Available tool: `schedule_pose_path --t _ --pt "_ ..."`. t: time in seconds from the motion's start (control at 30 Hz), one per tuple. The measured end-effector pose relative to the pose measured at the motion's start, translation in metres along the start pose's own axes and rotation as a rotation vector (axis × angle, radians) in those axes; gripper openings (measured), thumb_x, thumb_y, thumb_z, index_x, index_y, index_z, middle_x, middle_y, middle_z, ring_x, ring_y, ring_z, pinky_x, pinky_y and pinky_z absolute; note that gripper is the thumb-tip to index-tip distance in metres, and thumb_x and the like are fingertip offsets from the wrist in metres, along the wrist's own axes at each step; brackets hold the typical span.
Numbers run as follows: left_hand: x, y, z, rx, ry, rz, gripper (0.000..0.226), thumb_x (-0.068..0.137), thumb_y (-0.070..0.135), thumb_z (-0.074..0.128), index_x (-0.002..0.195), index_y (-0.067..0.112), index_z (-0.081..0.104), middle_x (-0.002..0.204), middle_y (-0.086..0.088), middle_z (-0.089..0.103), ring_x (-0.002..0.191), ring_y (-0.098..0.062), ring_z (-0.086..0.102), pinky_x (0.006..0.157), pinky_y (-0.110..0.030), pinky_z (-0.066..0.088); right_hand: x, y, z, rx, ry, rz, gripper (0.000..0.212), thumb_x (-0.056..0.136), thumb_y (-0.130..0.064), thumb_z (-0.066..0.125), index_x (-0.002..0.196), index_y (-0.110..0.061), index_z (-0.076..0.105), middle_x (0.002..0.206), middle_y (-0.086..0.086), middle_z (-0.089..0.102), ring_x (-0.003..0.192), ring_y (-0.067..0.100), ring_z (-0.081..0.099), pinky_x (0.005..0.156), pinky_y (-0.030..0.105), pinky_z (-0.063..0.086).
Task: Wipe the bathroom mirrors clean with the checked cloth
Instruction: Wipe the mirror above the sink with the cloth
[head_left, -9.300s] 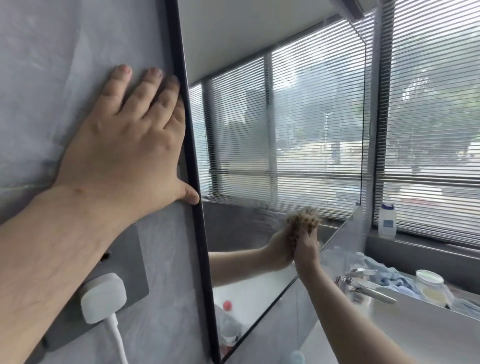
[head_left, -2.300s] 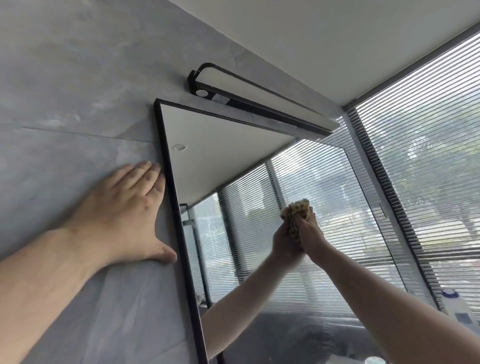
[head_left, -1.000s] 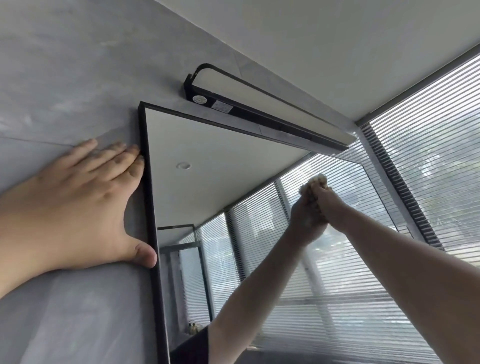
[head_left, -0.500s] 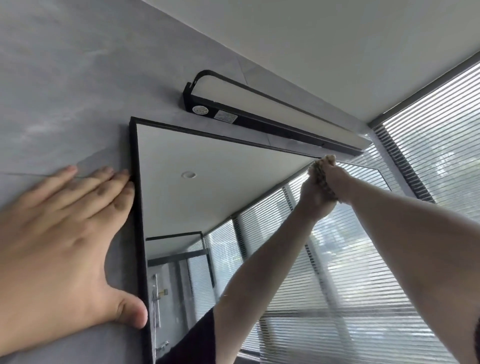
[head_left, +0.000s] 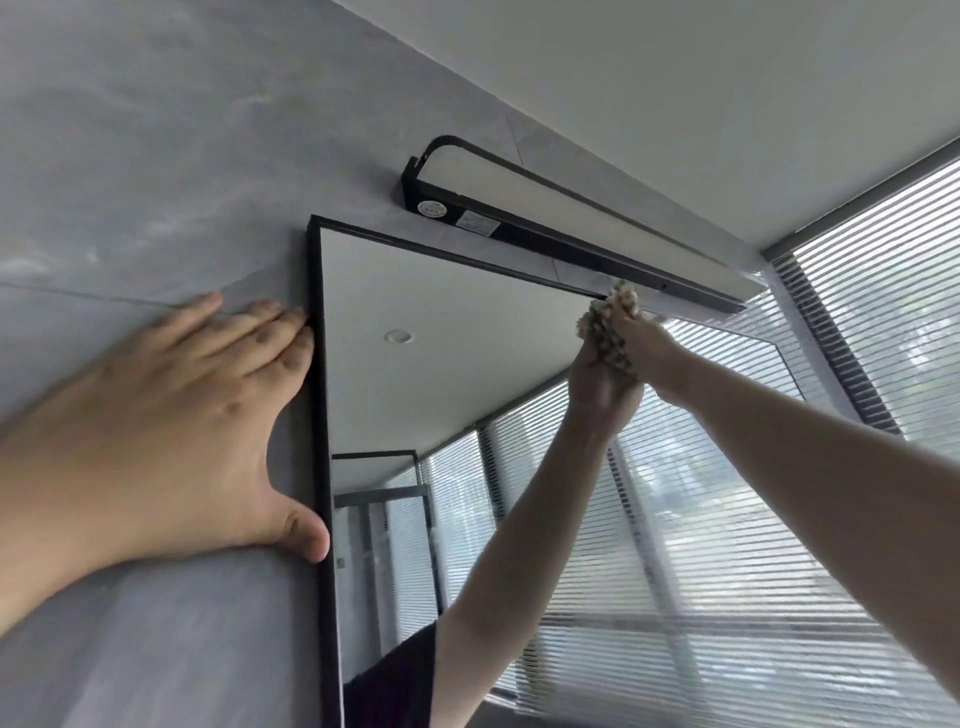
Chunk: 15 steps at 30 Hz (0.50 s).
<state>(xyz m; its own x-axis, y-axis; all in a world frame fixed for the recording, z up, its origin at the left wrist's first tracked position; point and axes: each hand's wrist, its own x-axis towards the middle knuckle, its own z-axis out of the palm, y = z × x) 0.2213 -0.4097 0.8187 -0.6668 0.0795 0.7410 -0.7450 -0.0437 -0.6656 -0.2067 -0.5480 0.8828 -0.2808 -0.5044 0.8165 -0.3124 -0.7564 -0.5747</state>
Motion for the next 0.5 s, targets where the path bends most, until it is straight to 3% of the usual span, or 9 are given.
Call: schedule_pose_path --t 0.03,0.07,0.1,0.13,0.17,0.23,0.33,0.4,0.5 --pt "0.015 0.011 -0.002 0.05 -0.169 -0.054 0.141 0.058 0.105 0.017 0.136 -0.006 0.052 0.138 -0.025 0.055 0.128 -0.04 0.051 0.116 -0.043 0.017 0.009 0.008 0.003 -0.024 -0.012 -0.022 0.066 0.089 -0.075 0.041 0.129 -0.026 0.058 0.12 0.009 0.066 0.111 0.025 0.061 0.097 0.031 0.049" --pt "0.016 0.006 -0.003 0.119 -0.18 -0.034 0.144 0.054 0.107 0.017 0.132 -0.008 0.055 0.138 -0.024 0.055 0.127 -0.039 0.053 0.115 -0.044 0.018 0.011 0.011 0.008 -0.062 -0.01 -0.04 0.079 0.075 -0.091 0.039 0.132 -0.037 0.055 0.124 0.006 0.064 0.119 0.03 0.056 0.106 0.045 0.043" --pt "0.018 0.007 -0.001 0.147 -0.232 -0.007 0.145 0.053 0.107 0.017 0.131 -0.009 0.056 0.138 -0.024 0.055 0.127 -0.039 0.054 0.115 -0.044 0.018 0.006 0.007 0.015 -0.111 -0.019 -0.063 0.084 0.071 -0.095 0.037 0.136 -0.044 0.049 0.133 0.006 0.059 0.127 0.034 0.048 0.112 0.054 0.034" --pt "0.019 0.007 -0.003 0.131 -0.259 0.0 0.145 0.053 0.107 0.017 0.131 -0.009 0.056 0.138 -0.024 0.056 0.127 -0.039 0.054 0.114 -0.045 0.019 -0.004 -0.002 0.025 -0.171 -0.036 -0.095 0.08 0.081 -0.087 0.036 0.146 -0.04 0.042 0.146 0.006 0.049 0.137 0.034 0.037 0.117 0.057 0.024" --pt "0.018 0.008 -0.008 0.128 -0.285 0.001 0.145 0.054 0.107 0.017 0.131 -0.009 0.057 0.137 -0.024 0.056 0.127 -0.039 0.055 0.112 -0.047 0.021 -0.024 -0.019 0.037 -0.254 -0.048 -0.128 0.07 0.095 -0.071 0.033 0.153 -0.031 0.033 0.156 0.005 0.036 0.146 0.032 0.025 0.12 0.056 0.014" --pt "0.016 0.006 -0.009 0.17 -0.242 0.003 0.143 0.054 0.106 0.016 0.129 -0.009 0.058 0.136 -0.024 0.057 0.126 -0.039 0.055 0.111 -0.048 0.023 -0.06 -0.052 0.059 -0.32 -0.046 -0.221 0.061 0.102 -0.051 0.03 0.156 -0.025 0.026 0.162 0.003 0.026 0.149 0.029 0.017 0.122 0.054 0.01" --pt "0.017 0.009 -0.01 0.158 -0.259 -0.019 0.142 0.054 0.106 0.016 0.129 -0.008 0.058 0.136 -0.023 0.058 0.127 -0.038 0.054 0.112 -0.047 0.024 -0.092 -0.073 0.08 -0.426 -0.109 -0.328 0.055 0.106 -0.041 0.028 0.158 -0.029 0.016 0.166 -0.003 0.011 0.152 0.017 0.004 0.124 0.041 -0.004" --pt "0.015 0.009 -0.011 0.154 -0.227 -0.021 0.141 0.055 0.106 0.017 0.129 -0.007 0.059 0.136 -0.023 0.058 0.128 -0.037 0.054 0.112 -0.047 0.023 -0.114 -0.077 0.089 -0.488 -0.171 -0.357 0.054 0.107 -0.04 0.027 0.158 -0.032 0.009 0.166 -0.008 0.0 0.152 0.01 -0.006 0.116 0.029 -0.013" --pt "0.013 0.008 -0.011 0.15 -0.206 -0.018 0.141 0.055 0.106 0.019 0.132 -0.006 0.058 0.139 -0.021 0.056 0.131 -0.035 0.052 0.114 -0.047 0.022 -0.15 -0.07 0.096 -0.55 -0.207 -0.455 0.055 0.106 -0.044 0.026 0.156 -0.039 0.006 0.165 -0.012 -0.004 0.15 0.006 -0.012 0.119 0.028 -0.015"
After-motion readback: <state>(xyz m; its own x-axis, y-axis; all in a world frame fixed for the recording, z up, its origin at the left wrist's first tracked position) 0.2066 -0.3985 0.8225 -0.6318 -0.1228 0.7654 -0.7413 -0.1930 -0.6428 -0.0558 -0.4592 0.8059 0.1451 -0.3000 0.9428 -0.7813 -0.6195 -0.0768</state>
